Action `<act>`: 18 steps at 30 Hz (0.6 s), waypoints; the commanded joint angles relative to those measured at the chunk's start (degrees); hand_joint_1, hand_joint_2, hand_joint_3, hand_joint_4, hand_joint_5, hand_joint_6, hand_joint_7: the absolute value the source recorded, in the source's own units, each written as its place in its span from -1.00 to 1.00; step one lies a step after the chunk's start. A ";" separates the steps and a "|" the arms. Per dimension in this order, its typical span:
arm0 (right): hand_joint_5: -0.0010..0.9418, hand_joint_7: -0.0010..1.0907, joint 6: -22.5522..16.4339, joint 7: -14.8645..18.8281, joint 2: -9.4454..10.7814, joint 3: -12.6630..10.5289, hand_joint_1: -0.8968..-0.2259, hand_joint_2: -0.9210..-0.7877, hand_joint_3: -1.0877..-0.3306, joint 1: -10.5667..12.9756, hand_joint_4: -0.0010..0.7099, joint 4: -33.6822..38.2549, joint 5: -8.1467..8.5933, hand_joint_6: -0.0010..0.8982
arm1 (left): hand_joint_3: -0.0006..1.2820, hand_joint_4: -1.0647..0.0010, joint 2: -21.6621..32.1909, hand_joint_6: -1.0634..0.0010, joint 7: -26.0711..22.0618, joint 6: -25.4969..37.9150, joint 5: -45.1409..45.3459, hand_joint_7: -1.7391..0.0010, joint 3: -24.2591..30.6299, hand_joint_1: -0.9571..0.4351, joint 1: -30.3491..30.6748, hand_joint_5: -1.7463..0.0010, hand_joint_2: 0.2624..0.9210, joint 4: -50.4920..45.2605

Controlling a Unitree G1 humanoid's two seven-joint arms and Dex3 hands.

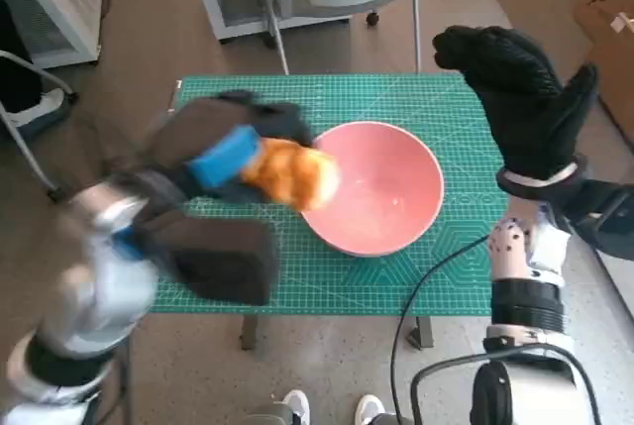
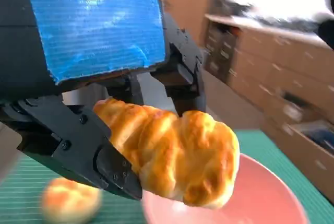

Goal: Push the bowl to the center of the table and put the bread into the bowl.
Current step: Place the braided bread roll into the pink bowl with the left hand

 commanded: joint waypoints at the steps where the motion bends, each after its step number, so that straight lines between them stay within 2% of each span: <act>1: -1.00 -1.00 0.12 -0.13 -0.28 0.43 -0.28 -1.00 -0.03 2.28 -0.02 -1.34 -0.43 -0.03 | -0.97 -0.41 -4.13 -0.33 0.98 -4.31 -0.16 -0.16 -2.53 0.38 -5.10 -0.34 0.98 8.57; 9: -1.00 -1.00 0.32 -0.97 -0.96 0.46 -0.28 -1.00 -0.05 3.56 -0.04 -2.92 -0.60 -0.03 | -0.95 -0.38 -9.89 -0.27 1.42 -8.33 0.09 -0.25 -5.34 0.38 -9.80 -0.31 1.00 21.38; 18: -0.99 -0.98 1.17 -3.36 -1.05 0.77 -0.27 -1.00 -0.07 5.33 -0.02 -5.77 -0.87 0.00 | -0.93 -0.37 -13.00 -0.21 1.82 -12.25 0.97 -0.34 -7.46 0.38 -13.29 -0.28 1.00 31.93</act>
